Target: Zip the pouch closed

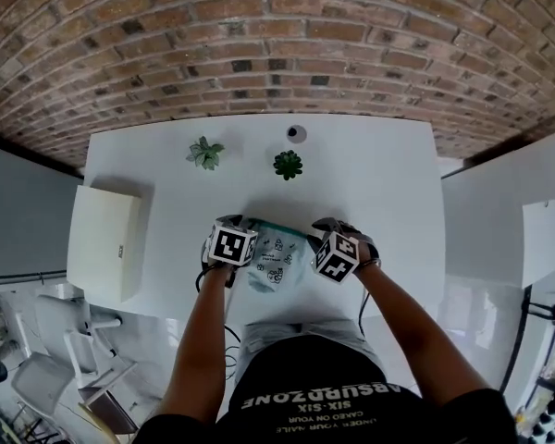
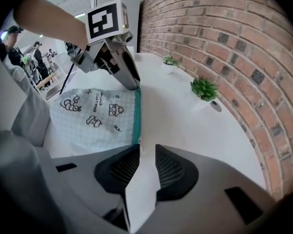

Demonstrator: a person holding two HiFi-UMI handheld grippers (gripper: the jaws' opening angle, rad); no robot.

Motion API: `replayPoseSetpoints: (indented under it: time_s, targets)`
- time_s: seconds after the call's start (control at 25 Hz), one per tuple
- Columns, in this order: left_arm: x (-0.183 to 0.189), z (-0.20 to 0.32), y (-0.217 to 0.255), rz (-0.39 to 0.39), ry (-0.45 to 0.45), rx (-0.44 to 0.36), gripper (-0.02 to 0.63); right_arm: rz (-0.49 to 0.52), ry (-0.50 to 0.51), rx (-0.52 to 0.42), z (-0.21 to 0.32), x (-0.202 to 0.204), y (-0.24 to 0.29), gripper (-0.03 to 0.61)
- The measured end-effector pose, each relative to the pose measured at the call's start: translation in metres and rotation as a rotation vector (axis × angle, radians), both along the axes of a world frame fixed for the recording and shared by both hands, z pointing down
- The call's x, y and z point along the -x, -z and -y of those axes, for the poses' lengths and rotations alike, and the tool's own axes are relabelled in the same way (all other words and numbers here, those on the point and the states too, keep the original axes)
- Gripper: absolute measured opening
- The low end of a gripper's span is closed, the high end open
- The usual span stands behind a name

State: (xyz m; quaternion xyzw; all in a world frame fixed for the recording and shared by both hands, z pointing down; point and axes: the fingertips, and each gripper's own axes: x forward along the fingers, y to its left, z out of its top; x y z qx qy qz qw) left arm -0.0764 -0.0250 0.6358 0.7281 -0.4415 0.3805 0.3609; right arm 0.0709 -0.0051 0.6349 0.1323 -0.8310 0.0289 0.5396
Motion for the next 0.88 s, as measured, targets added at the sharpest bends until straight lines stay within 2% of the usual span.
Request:
replayPoseSetpoints:
  time_s: [0.24,0.4,0.6,0.76,0.88]
  targets:
    - [-0.001,0.009,0.055,-0.028,0.082,-0.193,0.158,0.217,-0.138,0.015,0.004,0.019,0.045,0.101]
    - [-0.003,0.001,0.087,-0.042,0.122,-0.284,0.156,0.338,-0.25,-0.009,0.006,0.021,0.073,0.101]
    - [-0.011,-0.01,0.127,-0.069,0.203,-0.407,0.156,0.427,-0.331,-0.035,0.003,0.017,0.101,0.1]
    - [-0.024,-0.021,0.152,-0.068,0.216,-0.467,0.144,0.5,-0.381,-0.039,-0.005,0.014,0.122,0.066]
    - [-0.033,-0.029,0.166,-0.052,0.208,-0.502,0.091,0.545,-0.39,-0.056,-0.012,0.015,0.138,0.024]
